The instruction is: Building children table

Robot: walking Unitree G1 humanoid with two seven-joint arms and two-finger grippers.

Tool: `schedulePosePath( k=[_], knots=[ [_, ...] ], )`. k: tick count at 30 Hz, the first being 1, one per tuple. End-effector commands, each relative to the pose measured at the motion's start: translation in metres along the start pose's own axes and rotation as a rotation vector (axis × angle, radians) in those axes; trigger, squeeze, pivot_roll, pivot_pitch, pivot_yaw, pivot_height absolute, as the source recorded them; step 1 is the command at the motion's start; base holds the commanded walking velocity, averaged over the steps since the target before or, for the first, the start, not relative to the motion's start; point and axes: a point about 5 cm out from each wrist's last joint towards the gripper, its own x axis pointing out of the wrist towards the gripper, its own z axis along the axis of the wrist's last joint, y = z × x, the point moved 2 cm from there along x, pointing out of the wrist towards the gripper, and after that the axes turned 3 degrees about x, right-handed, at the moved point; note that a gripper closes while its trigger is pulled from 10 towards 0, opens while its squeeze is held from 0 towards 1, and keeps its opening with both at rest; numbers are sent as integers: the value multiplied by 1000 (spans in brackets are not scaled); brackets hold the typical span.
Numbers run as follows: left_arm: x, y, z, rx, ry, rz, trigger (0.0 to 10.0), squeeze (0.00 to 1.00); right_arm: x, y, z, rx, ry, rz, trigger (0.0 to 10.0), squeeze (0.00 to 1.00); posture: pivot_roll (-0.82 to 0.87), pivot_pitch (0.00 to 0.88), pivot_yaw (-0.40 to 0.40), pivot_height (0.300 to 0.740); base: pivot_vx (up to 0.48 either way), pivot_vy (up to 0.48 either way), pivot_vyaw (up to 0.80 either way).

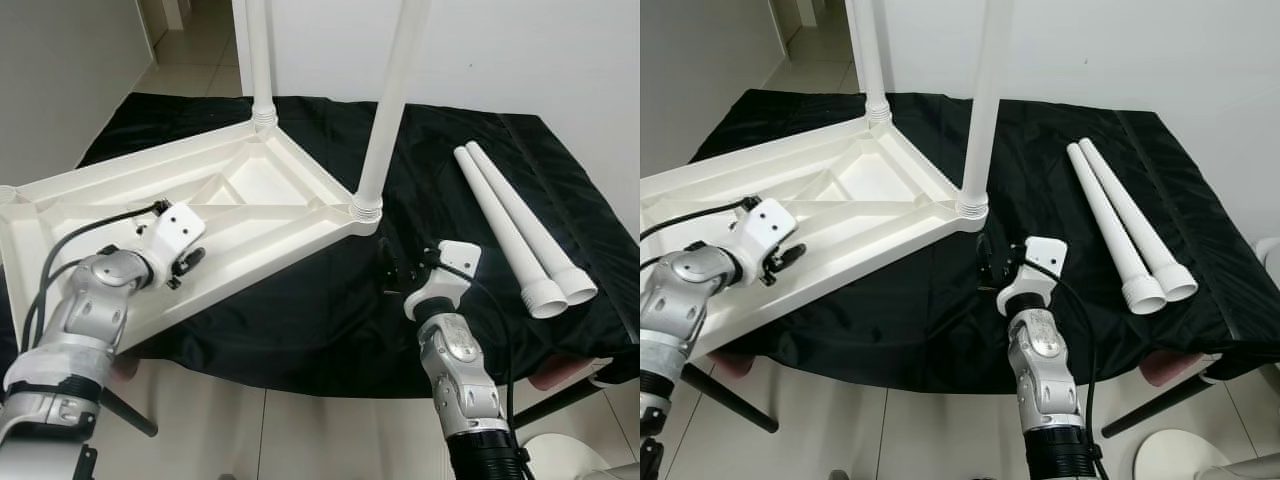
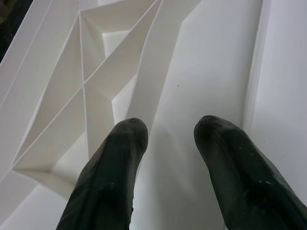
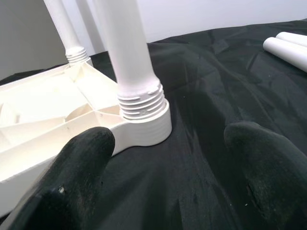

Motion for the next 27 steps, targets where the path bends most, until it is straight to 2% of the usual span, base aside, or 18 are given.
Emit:
schedulePosePath(
  k=[1, 6, 12, 14, 15, 17, 18, 19, 20, 22, 23, 24, 25, 26, 27],
  knots=[
    [7, -25, -6, -9, 25, -103, 10000, 0, -1, -2, -2, 3, 3, -11, 10000, 0, 2, 37, 23, 740, 0, 0, 0],
    [12, -39, 3, -40, -5, -147, 10000, 0, 0, -2, -2, 5, 1, -15, 10000, 0, 6, 38, 28, 740, 0, 0, 0],
    [19, -48, 19, -96, -47, -136, 10000, 0, 1, -1, -2, 8, -1, -15, 10000, 0, 9, 41, 32, 740, 0, 0, 0],
    [25, -56, 36, -157, -96, -125, 10000, 0, 1, 0, -2, 13, -2, -17, 10000, 0, 6, 42, 35, 740, 0, 0, 0],
    [25, -56, 36, -157, -96, -125, 10000, 0, 1, 0, -2, 13, -2, -17, 10000, 0, 6, 42, 35, 740, 0, 0, 0],
    [28, -61, 54, -255, -162, -122, 10000, 0, 0, 0, -3, 16, -3, -20, 10000, 0, 3, 46, 39, 740, 0, 0, 0],
    [28, -61, 54, -255, -162, -122, 10000, 0, 0, 0, -3, 16, -3, -20, 10000, 0, 3, 46, 39, 740, 0, 0, 0],
    [29, -59, 60, -294, -184, -106, 10000, 0, 0, 0, -3, 17, -3, -22, 10000, 0, 3, 47, 39, 740, 0, 0, 0],
    [29, -59, 60, -294, -184, -106, 10000, 0, 0, 0, -3, 17, -3, -22, 10000, 0, 3, 47, 39, 740, 0, 0, 0],
    [29, -45, 65, -338, -222, -48, 10000, 0, -1, -1, -3, 18, -2, -25, 10000, 0, 1, 51, 44, 740, 0, 0, 0],
    [29, -45, 65, -338, -222, -48, 10000, 0, -1, -1, -3, 18, -2, -25, 10000, 0, 1, 51, 44, 740, 0, 0, 0],
    [28, -33, 68, -384, -258, -13, 10000, 0, -2, -2, -4, 18, -1, -27, 10000, 0, 1, 52, 44, 740, 0, 0, 0],
    [21, -13, 73, -468, -338, 24, 10000, 0, -3, -3, -4, 17, 0, -33, 10000, 0, 2, 59, 46, 740, 0, 0, 0],
    [21, -13, 73, -468, -338, 24, 10000, 0, -3, -3, -4, 17, 0, -33, 10000, 0, 2, 59, 46, 740, 0, 0, 0],
    [18, -6, 74, -495, -369, 28, 10000, 0, -3, -4, -4, 17, 0, -34, 10000, 0, 2, 59, 46, 740, 0, 0, 0]
  ],
)
